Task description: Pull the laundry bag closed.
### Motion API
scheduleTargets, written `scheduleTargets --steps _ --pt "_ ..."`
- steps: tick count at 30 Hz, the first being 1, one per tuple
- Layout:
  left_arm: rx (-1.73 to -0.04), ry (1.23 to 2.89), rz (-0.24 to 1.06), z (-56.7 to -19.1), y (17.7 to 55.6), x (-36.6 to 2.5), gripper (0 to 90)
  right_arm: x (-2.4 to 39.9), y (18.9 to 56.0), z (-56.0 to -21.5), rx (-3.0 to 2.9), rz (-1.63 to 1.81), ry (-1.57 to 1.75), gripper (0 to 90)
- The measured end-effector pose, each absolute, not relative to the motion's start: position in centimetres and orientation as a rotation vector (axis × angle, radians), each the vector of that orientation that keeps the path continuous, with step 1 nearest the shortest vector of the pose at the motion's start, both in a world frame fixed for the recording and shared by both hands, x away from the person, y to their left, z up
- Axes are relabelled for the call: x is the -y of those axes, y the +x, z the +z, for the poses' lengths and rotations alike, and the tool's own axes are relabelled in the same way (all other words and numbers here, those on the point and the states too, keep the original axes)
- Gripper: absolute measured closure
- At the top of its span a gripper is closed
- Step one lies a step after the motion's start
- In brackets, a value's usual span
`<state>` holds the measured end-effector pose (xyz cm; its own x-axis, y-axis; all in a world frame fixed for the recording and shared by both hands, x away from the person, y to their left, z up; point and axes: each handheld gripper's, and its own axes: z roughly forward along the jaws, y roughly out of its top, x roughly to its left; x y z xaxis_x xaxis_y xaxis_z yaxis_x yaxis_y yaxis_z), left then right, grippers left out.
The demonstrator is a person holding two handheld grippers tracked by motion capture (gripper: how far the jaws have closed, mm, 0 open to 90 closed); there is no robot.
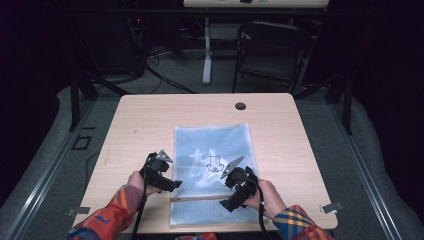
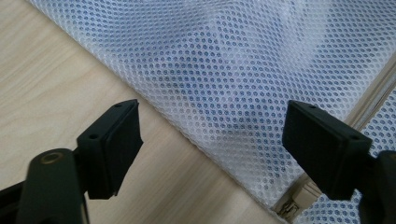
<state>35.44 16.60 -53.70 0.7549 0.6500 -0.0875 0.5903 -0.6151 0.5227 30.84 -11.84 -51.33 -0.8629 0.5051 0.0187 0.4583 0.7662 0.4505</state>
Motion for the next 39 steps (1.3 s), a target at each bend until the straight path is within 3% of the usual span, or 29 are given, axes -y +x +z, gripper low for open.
scheduleTargets --steps 15,28,39 --pt "-0.891 2.414 0.040 -54.5 36.2 -16.6 57.0 7.7 30.8 -52.0 -2.894 0.787 0.676 16.1" --pt "-0.877 2.409 -0.046 -54.8 36.1 -16.9 85.4 3.7 30.3 -52.7 -2.900 0.877 0.566 42.2" --pt "-0.901 2.435 -0.096 -55.5 36.4 -17.1 90.0 0.8 30.5 -53.5 -2.909 0.868 0.508 58.8"
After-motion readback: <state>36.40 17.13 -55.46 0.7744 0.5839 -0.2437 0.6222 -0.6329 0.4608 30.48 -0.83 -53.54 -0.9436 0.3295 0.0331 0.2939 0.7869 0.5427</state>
